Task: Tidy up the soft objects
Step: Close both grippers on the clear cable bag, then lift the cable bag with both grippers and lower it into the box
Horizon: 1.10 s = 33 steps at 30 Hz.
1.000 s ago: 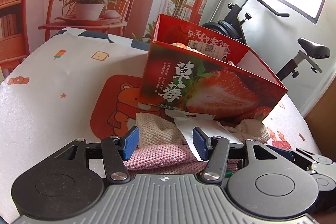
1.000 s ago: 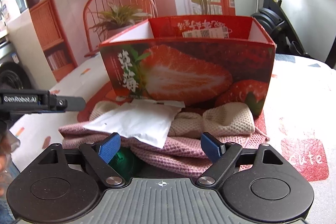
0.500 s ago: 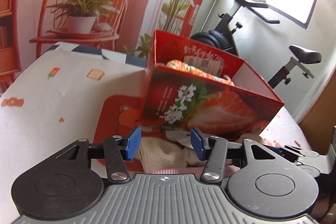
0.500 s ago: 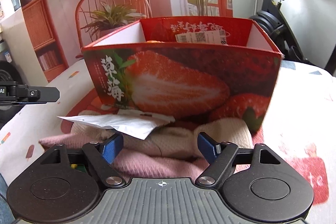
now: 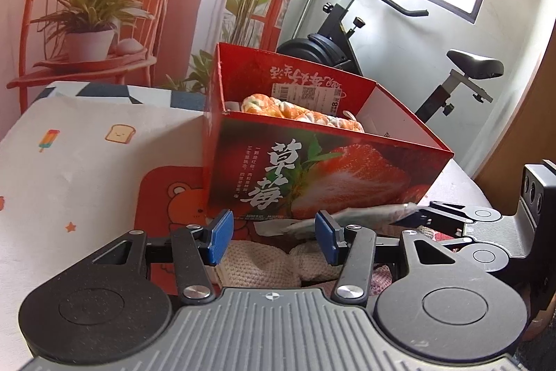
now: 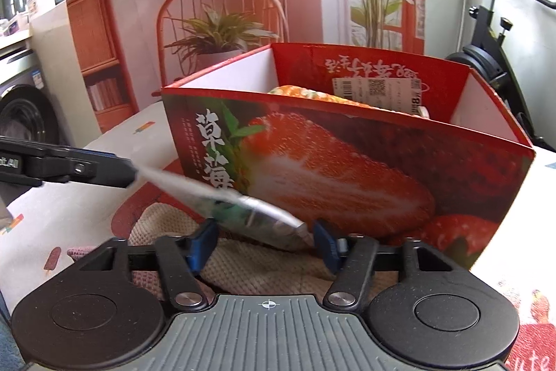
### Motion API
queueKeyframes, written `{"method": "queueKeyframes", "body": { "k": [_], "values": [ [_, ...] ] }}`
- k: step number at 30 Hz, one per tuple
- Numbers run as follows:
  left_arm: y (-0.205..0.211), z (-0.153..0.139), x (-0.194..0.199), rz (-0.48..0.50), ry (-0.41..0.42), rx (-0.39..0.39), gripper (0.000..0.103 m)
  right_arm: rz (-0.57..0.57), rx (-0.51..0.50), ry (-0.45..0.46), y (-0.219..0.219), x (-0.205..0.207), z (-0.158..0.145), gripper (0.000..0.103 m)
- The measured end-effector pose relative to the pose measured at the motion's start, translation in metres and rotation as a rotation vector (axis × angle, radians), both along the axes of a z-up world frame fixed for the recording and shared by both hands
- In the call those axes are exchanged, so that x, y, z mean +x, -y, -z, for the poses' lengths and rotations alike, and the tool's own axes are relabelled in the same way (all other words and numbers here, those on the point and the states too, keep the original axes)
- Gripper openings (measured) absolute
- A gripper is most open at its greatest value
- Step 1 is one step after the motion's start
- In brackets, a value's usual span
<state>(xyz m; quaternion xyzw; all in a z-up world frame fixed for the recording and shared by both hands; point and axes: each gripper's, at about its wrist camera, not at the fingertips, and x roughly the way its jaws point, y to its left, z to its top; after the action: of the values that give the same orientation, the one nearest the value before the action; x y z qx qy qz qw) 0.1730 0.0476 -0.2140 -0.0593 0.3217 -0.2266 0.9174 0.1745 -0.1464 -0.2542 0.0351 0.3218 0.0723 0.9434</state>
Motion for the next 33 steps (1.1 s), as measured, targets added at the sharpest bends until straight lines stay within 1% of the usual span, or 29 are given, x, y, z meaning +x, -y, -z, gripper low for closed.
{"method": "queueKeyframes", "body": {
  "k": [5, 8, 13, 18, 21, 22, 23, 24, 26, 28, 30, 33],
  "values": [
    [0.012, 0.007, 0.012, 0.013, 0.014, 0.057, 0.055, 0.004, 0.005, 0.001, 0.003, 0.006, 0.0, 0.05],
    [0.014, 0.007, 0.019, 0.055, 0.017, 0.03, 0.055, 0.008, 0.012, 0.01, 0.005, 0.009, -0.001, 0.05],
    [0.019, 0.009, 0.023, 0.127, 0.025, -0.008, 0.055, -0.007, 0.019, 0.016, 0.008, 0.012, -0.001, 0.044],
    [0.026, 0.016, 0.03, 0.169, 0.012, 0.001, 0.054, -0.018, 0.019, 0.02, 0.006, 0.014, 0.0, 0.041],
    [0.028, 0.018, 0.033, 0.188, 0.005, -0.009, 0.054, -0.02, 0.023, 0.02, 0.006, 0.014, 0.0, 0.039],
    [0.029, 0.018, 0.034, 0.194, 0.004, -0.015, 0.052, -0.021, 0.024, 0.02, 0.005, 0.014, 0.0, 0.038],
    [0.03, 0.017, 0.034, 0.197, 0.006, -0.013, 0.047, -0.022, 0.024, 0.02, 0.005, 0.014, 0.0, 0.036],
    [0.032, 0.017, 0.034, 0.205, 0.006, -0.006, 0.039, -0.02, 0.023, 0.02, 0.005, 0.014, -0.001, 0.034],
    [0.035, 0.015, 0.032, 0.214, 0.011, 0.005, 0.034, -0.017, 0.022, 0.028, 0.005, 0.013, -0.003, 0.033],
    [0.034, 0.011, 0.03, 0.208, 0.019, 0.003, 0.031, -0.022, 0.026, 0.038, 0.006, 0.011, -0.007, 0.032],
    [0.033, 0.005, 0.029, 0.196, 0.025, -0.015, 0.031, -0.026, 0.027, 0.053, 0.006, 0.01, -0.014, 0.032],
    [0.031, -0.011, 0.025, 0.177, 0.058, -0.042, 0.031, -0.033, 0.03, 0.094, 0.007, 0.006, -0.029, 0.031]
  ]
}}
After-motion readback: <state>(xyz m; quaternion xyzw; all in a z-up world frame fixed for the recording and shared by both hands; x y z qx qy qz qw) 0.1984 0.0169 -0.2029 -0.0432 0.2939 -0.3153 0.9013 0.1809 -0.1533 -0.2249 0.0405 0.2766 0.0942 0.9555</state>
